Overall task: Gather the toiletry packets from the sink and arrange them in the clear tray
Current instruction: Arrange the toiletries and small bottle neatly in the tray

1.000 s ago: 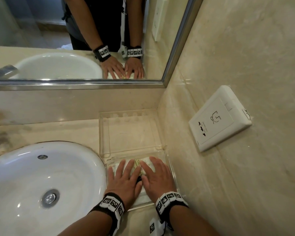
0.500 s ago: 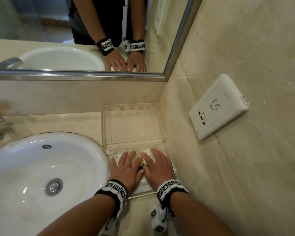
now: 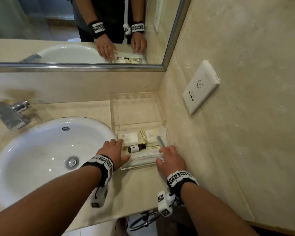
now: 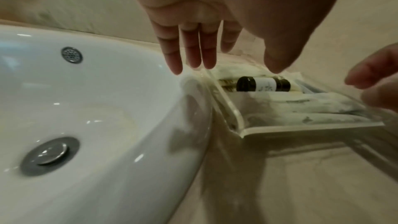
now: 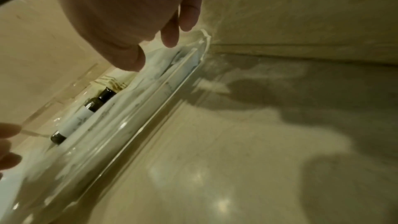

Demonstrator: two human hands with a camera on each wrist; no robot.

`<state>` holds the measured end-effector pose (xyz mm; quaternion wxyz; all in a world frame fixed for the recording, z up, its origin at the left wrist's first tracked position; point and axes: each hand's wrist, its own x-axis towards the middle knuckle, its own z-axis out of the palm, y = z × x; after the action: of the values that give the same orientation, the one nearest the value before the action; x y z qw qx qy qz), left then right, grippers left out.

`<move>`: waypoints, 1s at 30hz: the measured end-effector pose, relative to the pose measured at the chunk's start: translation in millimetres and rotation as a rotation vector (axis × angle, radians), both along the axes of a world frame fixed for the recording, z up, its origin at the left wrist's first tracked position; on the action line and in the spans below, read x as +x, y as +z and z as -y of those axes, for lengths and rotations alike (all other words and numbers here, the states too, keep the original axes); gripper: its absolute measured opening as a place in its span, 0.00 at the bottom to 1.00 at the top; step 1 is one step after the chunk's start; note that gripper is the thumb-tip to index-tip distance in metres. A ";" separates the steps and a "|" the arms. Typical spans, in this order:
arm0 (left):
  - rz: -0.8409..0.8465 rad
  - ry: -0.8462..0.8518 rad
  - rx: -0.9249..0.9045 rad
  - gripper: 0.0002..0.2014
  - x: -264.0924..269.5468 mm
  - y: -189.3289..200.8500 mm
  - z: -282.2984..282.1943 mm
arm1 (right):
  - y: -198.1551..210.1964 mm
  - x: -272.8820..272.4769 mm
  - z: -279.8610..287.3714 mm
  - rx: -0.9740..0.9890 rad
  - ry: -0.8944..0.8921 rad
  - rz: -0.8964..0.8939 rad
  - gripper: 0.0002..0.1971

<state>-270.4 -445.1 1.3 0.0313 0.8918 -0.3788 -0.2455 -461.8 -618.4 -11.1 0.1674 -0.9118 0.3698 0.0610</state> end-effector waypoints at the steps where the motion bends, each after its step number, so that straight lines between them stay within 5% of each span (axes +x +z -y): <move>1: 0.000 0.001 0.035 0.41 -0.6 0.8 -3.2 | 0.5 -3.5 -2.1 0.001 0.000 -0.032 0.18; 6: -0.016 -0.002 0.132 0.45 -8.5 -3.2 -11.3 | -6.6 -12.9 -8.5 -0.005 -0.026 -0.091 0.17; 26: -0.121 0.022 0.077 0.21 -10.9 -17.0 -0.2 | -29.9 -4.4 0.0 0.024 -0.224 0.048 0.09; 30: -0.135 0.038 0.038 0.28 -13.2 -24.5 -10.8 | -33.6 -10.0 -6.1 0.024 -0.231 0.045 0.07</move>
<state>-283.6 -434.3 -23.1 0.0448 0.8807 -0.3540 -0.3116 -471.8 -612.3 -44.7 0.1925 -0.8622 0.4678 0.0252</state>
